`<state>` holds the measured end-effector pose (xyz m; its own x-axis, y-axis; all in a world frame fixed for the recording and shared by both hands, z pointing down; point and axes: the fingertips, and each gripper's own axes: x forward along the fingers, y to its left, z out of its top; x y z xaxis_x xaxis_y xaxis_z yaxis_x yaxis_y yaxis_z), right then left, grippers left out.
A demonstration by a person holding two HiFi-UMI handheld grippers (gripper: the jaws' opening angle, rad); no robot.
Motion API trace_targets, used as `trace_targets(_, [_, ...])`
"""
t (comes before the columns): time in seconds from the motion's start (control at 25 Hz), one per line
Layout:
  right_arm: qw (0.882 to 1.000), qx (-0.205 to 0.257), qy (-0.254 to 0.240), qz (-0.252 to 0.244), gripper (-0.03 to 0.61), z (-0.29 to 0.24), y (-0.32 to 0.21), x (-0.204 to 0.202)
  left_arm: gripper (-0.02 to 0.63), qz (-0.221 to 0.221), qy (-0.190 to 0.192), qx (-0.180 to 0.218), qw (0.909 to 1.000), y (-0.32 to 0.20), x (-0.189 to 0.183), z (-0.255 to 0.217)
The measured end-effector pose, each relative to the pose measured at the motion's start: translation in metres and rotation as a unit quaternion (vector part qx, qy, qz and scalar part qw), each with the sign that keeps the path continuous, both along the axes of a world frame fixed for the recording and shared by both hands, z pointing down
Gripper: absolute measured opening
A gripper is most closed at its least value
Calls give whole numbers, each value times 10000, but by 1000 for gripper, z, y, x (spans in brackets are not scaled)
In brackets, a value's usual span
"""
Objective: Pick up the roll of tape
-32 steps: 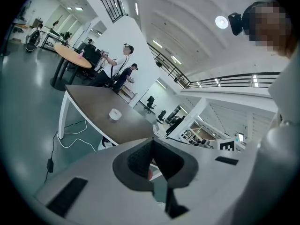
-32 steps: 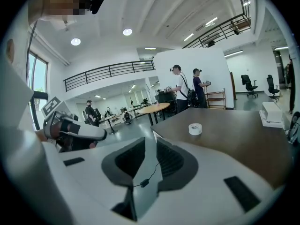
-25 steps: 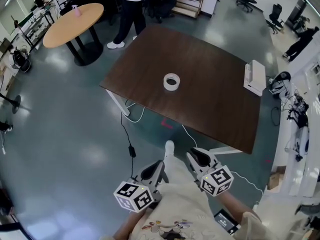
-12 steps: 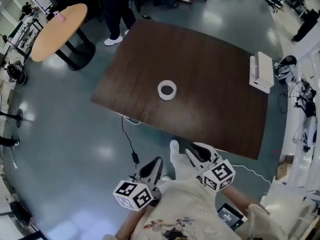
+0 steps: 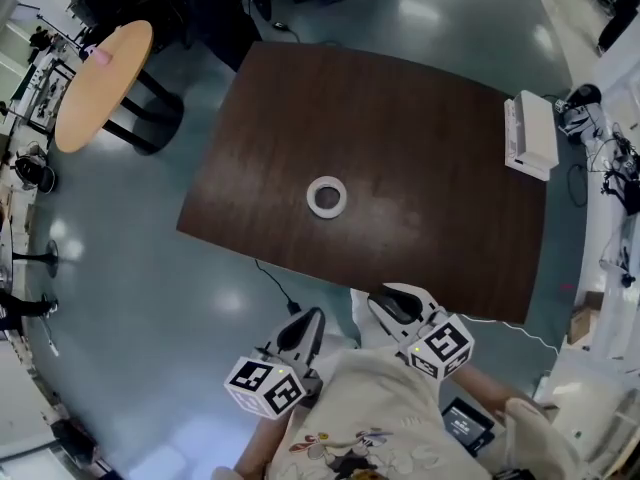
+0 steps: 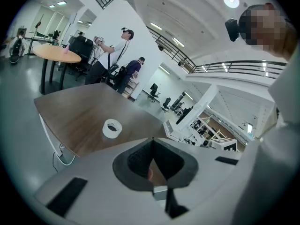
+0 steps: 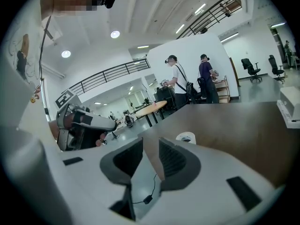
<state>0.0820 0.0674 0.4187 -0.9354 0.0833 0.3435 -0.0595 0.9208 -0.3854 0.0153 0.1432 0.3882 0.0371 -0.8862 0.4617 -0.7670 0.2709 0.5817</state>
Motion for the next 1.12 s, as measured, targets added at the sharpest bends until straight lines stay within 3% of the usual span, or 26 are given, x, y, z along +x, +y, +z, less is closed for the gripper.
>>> trace_targets(0.44, [9994,-182,78,-281,98,16,-19,-25,5,-75,-174,-74,9998,-27,-23,6])
trace_targets(0.72, [9993,-255,111,-268,98,13,-24,-69,6,2,-131,-115,9998,-35,-60,0])
trace_targets(0.92, [9995,-209,240,27,98,17,-39,-97,6,499,-163,-212,9984,-59,-95,13])
trace_targets(1.12, [9975,-213,445,515,98,25,-56,-122,6,1209,-433,-485,9905,-75,-133,33])
